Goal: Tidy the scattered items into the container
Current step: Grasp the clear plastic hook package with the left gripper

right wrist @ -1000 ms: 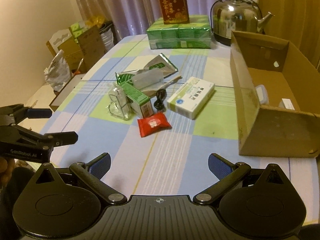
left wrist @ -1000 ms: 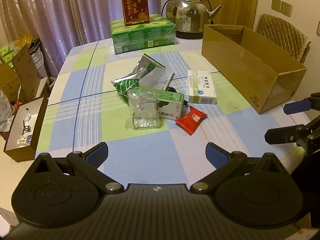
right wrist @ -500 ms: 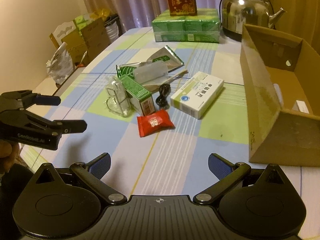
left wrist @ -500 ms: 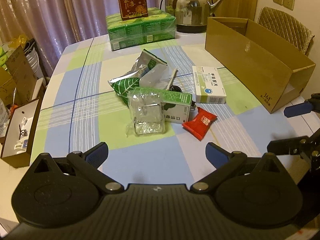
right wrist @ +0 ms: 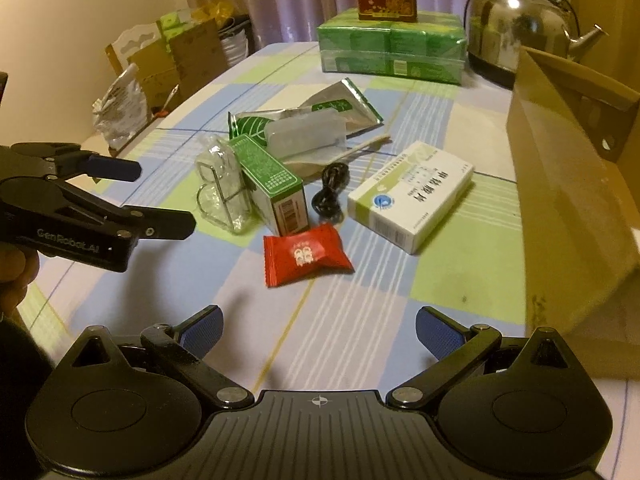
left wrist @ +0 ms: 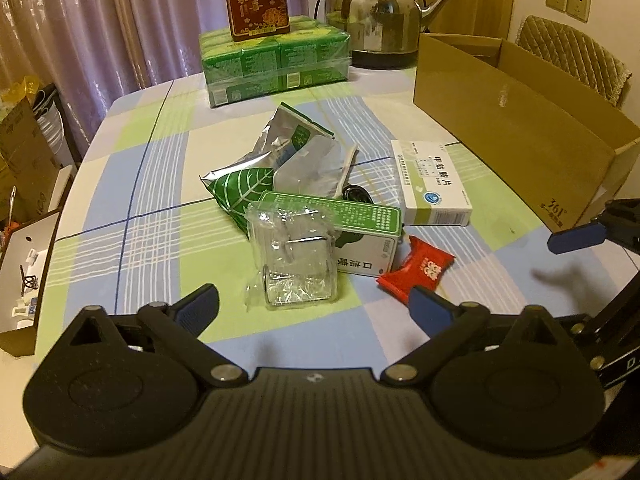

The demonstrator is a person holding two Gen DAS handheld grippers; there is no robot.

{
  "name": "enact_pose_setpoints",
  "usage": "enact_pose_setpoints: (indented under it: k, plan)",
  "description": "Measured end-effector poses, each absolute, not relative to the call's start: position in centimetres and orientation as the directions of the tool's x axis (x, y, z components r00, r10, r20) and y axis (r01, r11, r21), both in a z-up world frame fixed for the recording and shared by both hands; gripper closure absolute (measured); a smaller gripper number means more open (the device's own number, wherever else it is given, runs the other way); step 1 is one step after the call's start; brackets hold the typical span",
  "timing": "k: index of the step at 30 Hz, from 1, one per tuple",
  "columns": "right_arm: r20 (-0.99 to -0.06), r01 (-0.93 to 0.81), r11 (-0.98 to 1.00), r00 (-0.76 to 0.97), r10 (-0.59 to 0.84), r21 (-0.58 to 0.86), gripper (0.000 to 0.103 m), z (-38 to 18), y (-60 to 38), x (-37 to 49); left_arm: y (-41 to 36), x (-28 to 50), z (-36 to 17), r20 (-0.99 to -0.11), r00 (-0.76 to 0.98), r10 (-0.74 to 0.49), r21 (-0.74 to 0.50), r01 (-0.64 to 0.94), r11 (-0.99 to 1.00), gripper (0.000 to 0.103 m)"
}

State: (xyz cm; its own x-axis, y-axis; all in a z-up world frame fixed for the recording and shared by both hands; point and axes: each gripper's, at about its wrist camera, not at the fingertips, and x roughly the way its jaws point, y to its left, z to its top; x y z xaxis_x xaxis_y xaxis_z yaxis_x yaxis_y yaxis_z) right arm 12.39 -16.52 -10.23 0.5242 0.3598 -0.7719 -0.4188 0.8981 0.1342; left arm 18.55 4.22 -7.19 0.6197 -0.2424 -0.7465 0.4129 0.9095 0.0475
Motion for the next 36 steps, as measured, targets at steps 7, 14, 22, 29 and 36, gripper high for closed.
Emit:
enact_pose_setpoints:
  k: [7, 14, 22, 29, 36]
  plan:
    - [-0.764, -0.474, 0.873, 0.521, 0.38, 0.111, 0.007, -11.5, -15.3, 14.0, 4.4, 20.0, -8.3, -0.74, 0.622, -0.256, 0.035, 0.415, 0.909, 0.013]
    - [-0.769, -0.467, 0.877, 0.518, 0.375, 0.113, 0.008, -12.5, -15.4, 15.0, 4.5, 21.6, -9.1, -0.726, 0.632, -0.27, 0.008, 0.401, 0.916, 0.036]
    - [-0.775, -0.469, 0.874, 0.504, 0.381, 0.126, 0.012, -13.2, -15.4, 15.3, 4.2, 22.5, -9.7, -0.715, 0.637, -0.289, -0.028, 0.387, 0.922, 0.058]
    - [-0.768, -0.482, 0.87, 0.516, 0.378, 0.105, 0.019, -13.3, -14.6, 15.9, 4.9, 22.1, -9.4, -0.715, 0.631, -0.301, -0.073, 0.36, 0.93, 0.077]
    - [-0.766, -0.51, 0.856, 0.519, 0.38, 0.079, 0.026, -13.6, -13.2, 17.0, 6.2, 20.5, -8.8, -0.71, 0.629, -0.317, -0.098, 0.358, 0.929, 0.077]
